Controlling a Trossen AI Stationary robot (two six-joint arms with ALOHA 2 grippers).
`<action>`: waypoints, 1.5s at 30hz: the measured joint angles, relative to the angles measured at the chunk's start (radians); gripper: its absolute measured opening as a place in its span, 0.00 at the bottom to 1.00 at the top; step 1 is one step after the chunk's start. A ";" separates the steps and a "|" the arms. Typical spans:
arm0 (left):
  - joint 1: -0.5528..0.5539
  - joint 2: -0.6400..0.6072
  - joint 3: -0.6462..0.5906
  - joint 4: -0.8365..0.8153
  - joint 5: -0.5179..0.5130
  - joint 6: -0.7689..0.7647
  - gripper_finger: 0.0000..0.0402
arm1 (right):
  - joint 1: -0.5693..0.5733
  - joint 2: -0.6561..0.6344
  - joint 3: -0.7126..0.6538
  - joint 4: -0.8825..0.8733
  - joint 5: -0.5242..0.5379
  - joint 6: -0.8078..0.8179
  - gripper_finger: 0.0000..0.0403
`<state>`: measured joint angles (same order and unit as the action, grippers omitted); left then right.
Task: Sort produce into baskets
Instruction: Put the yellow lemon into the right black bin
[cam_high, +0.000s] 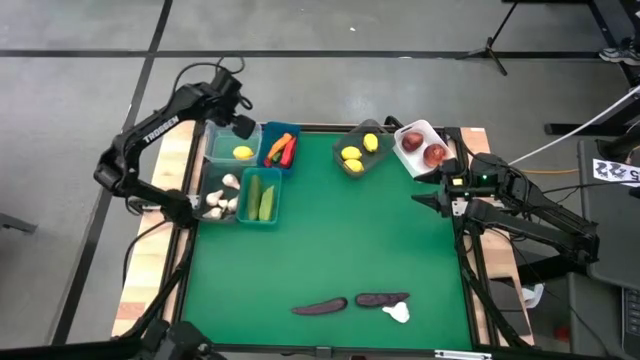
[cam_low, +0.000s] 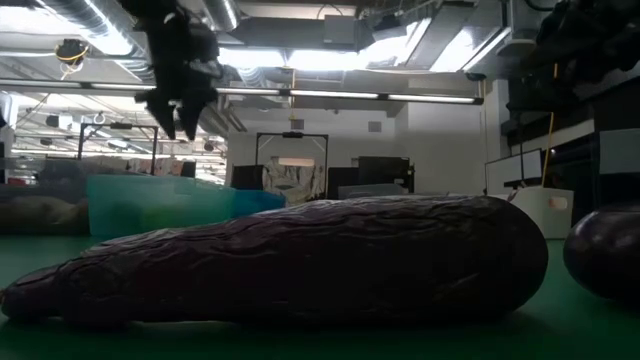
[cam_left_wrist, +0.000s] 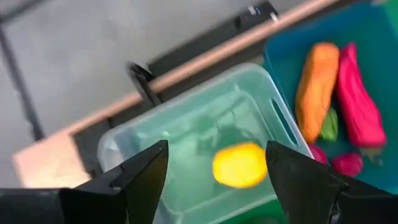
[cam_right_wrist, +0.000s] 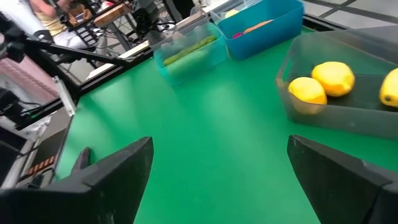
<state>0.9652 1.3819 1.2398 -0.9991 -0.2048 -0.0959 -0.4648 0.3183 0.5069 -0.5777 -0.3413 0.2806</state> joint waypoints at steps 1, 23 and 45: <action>0.011 0.000 -0.016 0.002 0.026 0.014 0.66 | 0.000 0.000 0.000 0.000 0.011 0.000 0.92; -0.088 0.002 -0.123 0.038 0.212 0.320 0.66 | 0.000 0.000 0.000 0.000 0.043 0.002 0.92; 0.011 0.003 -0.378 0.255 0.177 0.343 0.66 | 0.000 0.000 0.000 0.000 0.042 0.003 0.92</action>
<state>0.9760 1.3846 0.8618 -0.7445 -0.0278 0.2470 -0.4644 0.3183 0.5072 -0.5777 -0.2989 0.2832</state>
